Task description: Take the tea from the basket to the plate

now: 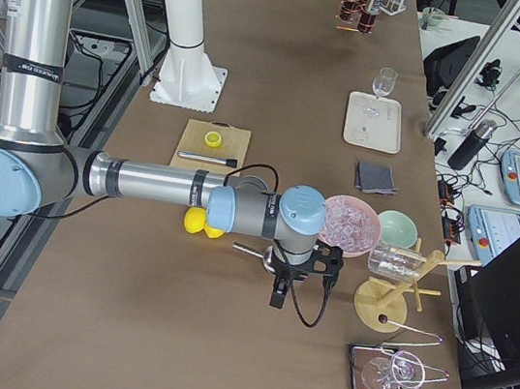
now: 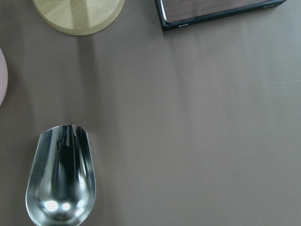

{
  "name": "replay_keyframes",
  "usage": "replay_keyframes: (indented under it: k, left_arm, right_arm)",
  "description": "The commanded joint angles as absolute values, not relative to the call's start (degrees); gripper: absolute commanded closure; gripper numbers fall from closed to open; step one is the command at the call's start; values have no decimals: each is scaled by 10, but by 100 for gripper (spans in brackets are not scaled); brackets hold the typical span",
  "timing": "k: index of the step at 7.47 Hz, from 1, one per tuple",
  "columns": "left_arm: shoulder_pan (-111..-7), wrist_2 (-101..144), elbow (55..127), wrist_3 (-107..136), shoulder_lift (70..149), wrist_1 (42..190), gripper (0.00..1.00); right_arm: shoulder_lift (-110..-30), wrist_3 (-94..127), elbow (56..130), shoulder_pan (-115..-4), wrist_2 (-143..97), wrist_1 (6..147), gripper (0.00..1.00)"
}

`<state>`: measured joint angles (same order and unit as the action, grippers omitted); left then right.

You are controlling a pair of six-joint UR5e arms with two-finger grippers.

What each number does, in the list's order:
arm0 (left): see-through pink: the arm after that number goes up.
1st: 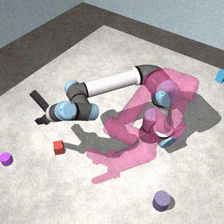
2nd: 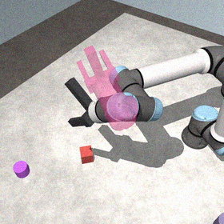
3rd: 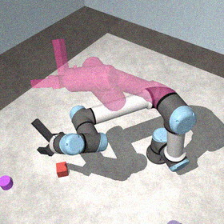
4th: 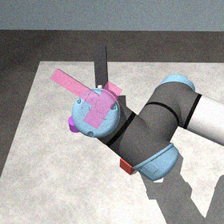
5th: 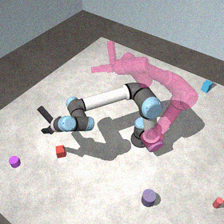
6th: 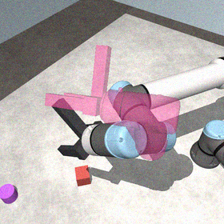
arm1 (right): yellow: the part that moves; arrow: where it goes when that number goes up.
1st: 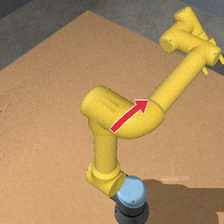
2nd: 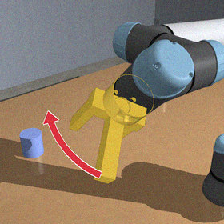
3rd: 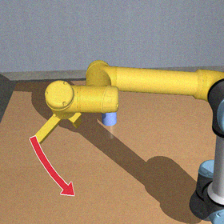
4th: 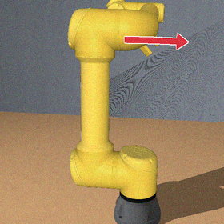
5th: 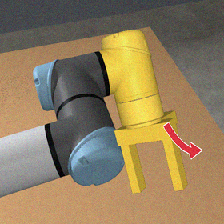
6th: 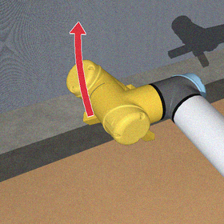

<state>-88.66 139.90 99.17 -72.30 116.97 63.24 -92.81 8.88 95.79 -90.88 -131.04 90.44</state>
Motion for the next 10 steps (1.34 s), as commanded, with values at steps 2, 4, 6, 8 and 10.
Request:
replay_keyframes:
  k: [2, 4, 6, 8, 10]
  left_arm:
    - [-798, 1406, 1152, -571, 1196, 596, 100]
    - [-731, 1400, 1178, -525, 1259, 596, 100]
    - [-668, 1399, 1184, -455, 1315, 599, 100]
    - [-597, 1372, 1186, -411, 1341, 644, 100]
    - [-519, 1332, 1187, -324, 1356, 685, 100]
  right_arm:
    - [-928, 90, 961, -890, -1310, 904, 0]
    - [-888, 105, 953, -779, -1270, 907, 0]
    - [-868, 112, 960, -763, -1289, 903, 0]
    - [-833, 116, 990, -746, -1294, 865, 0]
    - [-820, 124, 1055, -717, -1293, 845, 0]
